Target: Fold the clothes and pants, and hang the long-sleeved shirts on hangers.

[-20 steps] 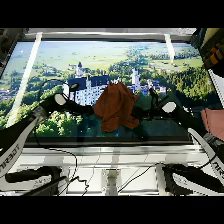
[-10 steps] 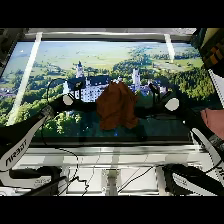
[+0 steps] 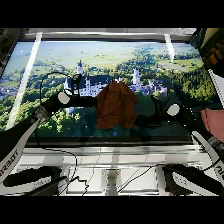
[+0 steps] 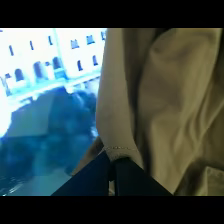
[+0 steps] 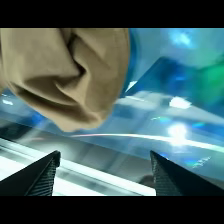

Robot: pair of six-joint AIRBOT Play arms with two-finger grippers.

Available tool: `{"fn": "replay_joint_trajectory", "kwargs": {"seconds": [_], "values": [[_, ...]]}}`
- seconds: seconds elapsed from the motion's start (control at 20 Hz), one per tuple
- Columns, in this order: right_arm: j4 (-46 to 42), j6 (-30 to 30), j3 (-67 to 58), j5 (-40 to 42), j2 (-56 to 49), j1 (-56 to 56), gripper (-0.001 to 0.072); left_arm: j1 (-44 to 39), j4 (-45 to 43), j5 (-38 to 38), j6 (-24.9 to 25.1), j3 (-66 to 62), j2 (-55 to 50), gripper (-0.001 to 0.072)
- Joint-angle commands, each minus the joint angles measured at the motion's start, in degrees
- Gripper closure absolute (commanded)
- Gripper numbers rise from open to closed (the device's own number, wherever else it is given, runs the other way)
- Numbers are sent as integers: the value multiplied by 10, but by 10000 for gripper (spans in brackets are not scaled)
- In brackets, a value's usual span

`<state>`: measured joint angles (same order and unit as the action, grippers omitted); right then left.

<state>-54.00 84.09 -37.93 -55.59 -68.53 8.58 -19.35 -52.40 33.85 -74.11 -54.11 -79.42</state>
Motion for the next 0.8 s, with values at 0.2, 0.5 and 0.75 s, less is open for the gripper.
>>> {"fn": "replay_joint_trajectory", "kwargs": {"seconds": [0.2, 0.5, 0.75], "values": [[157, 3, 14, 0, -77, -2, 169, -7, 0, 0, 0, -1, 5, 695], [200, 2, 14, 53, -119, 33, 470, -7, 0, 0, 0, -1, 5, 694], [175, 2, -23, 82, -117, 34, 689, -4, 0, 0, 0, -1, 9, 695]]}}
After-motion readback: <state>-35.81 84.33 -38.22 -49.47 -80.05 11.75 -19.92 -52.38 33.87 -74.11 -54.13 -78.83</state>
